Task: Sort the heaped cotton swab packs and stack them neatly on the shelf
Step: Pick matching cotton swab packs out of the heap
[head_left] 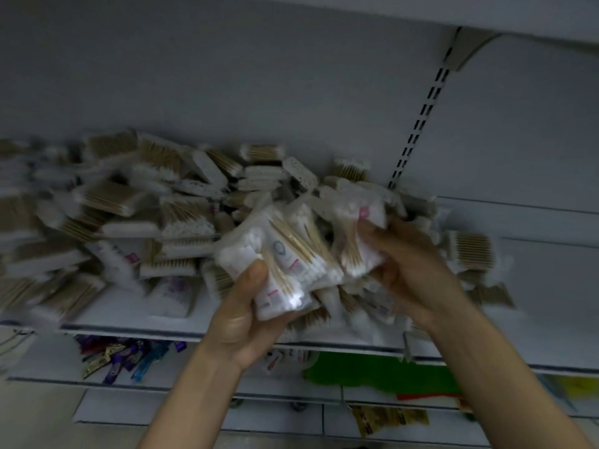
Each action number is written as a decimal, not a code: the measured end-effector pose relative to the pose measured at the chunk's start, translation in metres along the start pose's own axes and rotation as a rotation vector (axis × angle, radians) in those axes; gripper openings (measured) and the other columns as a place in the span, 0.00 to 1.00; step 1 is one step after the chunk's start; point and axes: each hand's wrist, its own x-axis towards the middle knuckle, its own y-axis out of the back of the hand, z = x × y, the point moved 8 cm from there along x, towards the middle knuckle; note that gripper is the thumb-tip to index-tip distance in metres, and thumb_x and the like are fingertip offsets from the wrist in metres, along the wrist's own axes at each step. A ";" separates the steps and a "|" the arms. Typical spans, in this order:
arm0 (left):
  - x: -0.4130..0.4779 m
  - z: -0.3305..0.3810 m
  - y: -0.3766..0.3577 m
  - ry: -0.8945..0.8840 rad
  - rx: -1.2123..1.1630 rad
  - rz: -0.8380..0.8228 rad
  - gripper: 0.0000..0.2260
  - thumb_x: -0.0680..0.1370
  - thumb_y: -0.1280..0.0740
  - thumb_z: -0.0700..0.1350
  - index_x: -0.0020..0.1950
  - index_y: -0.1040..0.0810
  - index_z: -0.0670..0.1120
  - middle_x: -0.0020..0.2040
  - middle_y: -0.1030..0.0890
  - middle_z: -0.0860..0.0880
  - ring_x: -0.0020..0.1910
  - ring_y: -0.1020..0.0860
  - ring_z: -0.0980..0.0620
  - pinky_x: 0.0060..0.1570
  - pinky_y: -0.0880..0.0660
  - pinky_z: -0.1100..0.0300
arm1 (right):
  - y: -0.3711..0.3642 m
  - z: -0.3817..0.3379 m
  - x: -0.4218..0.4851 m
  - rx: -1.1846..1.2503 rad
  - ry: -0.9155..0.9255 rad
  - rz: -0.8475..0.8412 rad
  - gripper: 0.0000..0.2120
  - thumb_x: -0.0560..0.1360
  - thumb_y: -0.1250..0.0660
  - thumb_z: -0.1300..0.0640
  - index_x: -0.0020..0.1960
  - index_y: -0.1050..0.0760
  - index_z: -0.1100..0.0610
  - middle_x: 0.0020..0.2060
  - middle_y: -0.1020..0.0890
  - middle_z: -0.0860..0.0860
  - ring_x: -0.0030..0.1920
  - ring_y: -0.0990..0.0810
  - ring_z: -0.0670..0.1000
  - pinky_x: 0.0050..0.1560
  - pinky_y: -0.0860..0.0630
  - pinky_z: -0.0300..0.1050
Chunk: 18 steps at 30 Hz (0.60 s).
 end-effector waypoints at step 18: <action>-0.002 0.042 0.036 -0.178 -0.052 0.077 0.35 0.46 0.14 0.51 0.52 0.14 0.48 0.57 0.17 0.46 0.55 0.18 0.46 0.54 0.22 0.46 | -0.067 -0.053 0.107 -1.245 0.543 0.065 0.22 0.74 0.37 0.37 0.52 0.24 0.57 0.44 0.19 0.51 0.46 0.21 0.51 0.46 0.28 0.45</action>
